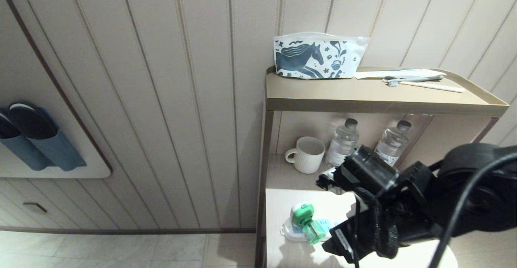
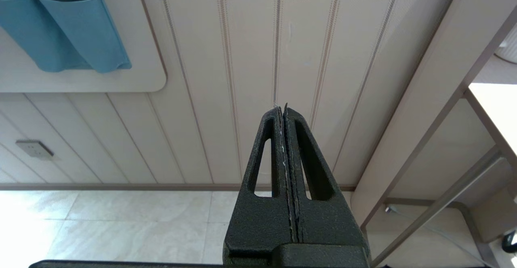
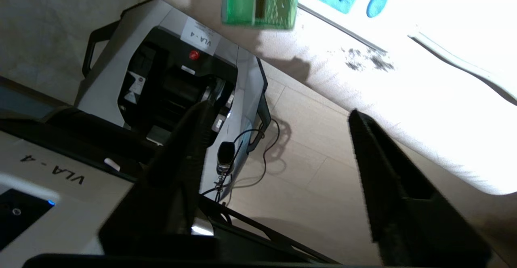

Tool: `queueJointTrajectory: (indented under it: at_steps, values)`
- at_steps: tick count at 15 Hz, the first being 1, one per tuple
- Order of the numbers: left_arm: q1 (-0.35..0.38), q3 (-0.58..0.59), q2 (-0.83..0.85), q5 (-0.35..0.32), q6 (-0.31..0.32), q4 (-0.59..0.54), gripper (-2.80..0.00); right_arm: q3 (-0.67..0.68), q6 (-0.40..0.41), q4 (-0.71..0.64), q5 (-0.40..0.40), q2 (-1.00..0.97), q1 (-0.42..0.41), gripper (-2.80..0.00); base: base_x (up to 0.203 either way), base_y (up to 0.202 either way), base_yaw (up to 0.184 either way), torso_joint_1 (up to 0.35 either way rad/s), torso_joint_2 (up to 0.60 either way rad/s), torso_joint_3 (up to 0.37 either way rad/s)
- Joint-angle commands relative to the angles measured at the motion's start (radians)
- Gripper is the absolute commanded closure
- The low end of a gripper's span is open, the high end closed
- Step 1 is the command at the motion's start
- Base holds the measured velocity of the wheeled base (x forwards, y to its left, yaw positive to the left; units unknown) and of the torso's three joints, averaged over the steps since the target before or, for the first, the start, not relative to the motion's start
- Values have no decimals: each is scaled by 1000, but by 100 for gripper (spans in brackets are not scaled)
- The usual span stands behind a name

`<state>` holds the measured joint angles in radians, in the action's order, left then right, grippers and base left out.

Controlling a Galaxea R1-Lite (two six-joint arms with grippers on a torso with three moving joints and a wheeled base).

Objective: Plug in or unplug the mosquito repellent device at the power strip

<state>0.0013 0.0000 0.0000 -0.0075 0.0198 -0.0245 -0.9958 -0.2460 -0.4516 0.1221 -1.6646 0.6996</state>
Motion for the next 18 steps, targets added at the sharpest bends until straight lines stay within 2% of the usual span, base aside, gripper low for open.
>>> queueJointTrajectory:
  at_steps: [1,6,11,14,18]
  values:
    - [0,0,2,0,0,0,0,103,-7,16,9,183,7,0,0,0,0,0,0,0]
    - [0,0,2,0,-1,0,0,255,-20,19,51,497,-10,0,0,0,0,0,0,0]
    - [0,0,2,0,0,0,0,405,-25,-10,352,849,-69,0,0,0,0,0,0,0]
    - [0,0,2,0,0,0,0,488,-18,-38,422,1032,-229,0,0,0,0,0,0,0]
    - [0,0,2,0,0,0,0,599,47,-37,462,1264,-426,0,0,0,0,0,0,0]
